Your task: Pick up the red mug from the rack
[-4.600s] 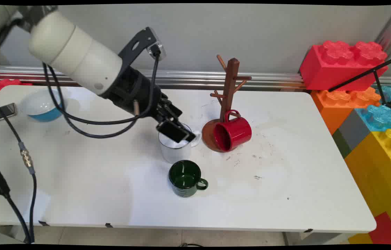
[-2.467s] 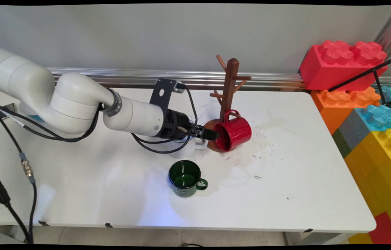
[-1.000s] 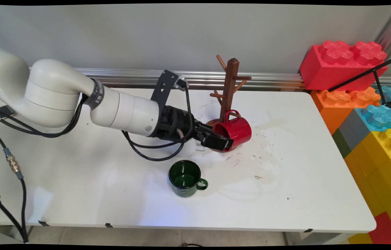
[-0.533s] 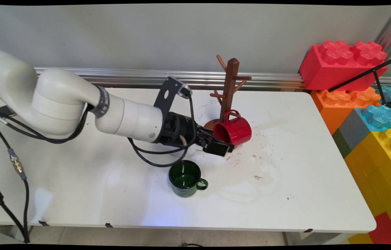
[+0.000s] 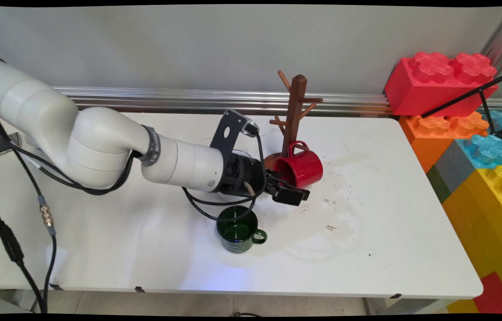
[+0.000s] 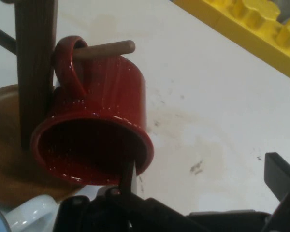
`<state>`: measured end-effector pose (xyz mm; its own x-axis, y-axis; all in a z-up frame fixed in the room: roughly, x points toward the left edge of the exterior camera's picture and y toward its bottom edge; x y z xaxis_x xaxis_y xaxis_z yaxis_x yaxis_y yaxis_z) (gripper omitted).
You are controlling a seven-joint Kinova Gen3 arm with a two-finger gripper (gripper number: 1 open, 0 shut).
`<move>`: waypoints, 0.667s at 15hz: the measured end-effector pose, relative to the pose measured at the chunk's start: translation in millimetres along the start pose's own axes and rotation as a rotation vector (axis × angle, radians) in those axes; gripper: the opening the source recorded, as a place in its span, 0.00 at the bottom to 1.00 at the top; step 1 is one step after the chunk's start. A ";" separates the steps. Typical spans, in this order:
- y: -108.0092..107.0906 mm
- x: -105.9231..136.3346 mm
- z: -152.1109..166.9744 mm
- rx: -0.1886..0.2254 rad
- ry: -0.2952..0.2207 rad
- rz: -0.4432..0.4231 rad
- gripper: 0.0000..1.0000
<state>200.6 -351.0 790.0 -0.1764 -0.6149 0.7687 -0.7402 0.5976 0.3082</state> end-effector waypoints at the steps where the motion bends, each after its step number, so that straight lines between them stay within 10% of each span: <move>1: -1.3 -1.6 5.5 0.006 0.003 -0.001 1.00; 10: -11.0 -6.9 43.2 0.027 0.038 -0.007 1.00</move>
<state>181.9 -375.6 757.1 -0.1470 -0.5989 0.7872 -0.7587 0.5789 0.2988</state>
